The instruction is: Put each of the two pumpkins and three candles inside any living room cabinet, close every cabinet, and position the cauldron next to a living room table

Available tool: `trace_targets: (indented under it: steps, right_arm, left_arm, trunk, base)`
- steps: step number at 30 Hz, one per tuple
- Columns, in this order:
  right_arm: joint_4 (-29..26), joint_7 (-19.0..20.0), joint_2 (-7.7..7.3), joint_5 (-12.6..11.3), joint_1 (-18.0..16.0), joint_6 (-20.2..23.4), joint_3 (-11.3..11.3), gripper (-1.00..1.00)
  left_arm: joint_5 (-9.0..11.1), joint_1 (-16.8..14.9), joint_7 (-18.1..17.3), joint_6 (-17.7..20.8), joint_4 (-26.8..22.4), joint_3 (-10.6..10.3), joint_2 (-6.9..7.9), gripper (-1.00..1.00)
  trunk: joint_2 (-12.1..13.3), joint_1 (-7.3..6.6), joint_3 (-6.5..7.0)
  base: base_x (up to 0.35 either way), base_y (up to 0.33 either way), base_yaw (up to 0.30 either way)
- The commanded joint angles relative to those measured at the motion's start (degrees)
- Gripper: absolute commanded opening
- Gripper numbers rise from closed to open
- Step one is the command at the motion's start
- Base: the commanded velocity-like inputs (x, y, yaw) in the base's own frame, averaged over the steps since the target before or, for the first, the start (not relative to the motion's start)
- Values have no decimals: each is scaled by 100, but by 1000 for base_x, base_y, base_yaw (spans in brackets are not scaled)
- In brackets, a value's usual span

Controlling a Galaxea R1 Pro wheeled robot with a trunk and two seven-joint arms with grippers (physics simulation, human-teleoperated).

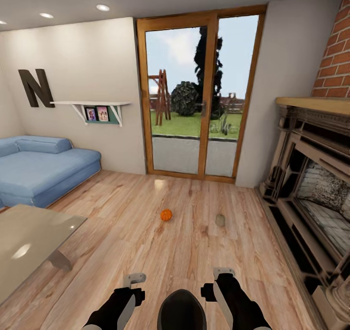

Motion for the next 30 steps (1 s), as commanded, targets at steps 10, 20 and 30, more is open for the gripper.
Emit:
trace_targets:
  steps: [10,20,30]
  right_arm:
    - [-3,0,0,0,1,0,1,100]
    - [0,0,0,0,4,-5,10,100]
    - [0,0,0,0,4,-90,10,100]
  left_arm:
    - [0,0,5,1,-1,0,0,100]
    - [0,0,5,0,-1,-1,0,100]
    - [-2,0,4,-8,-1,4,12,100]
  trunk:
    - [0,0,1]
    - [0,0,1]
    - [0,0,1]
  base:
    - [0,-125,-6]
    - [0,-75,0]
    - [0,-25,0]
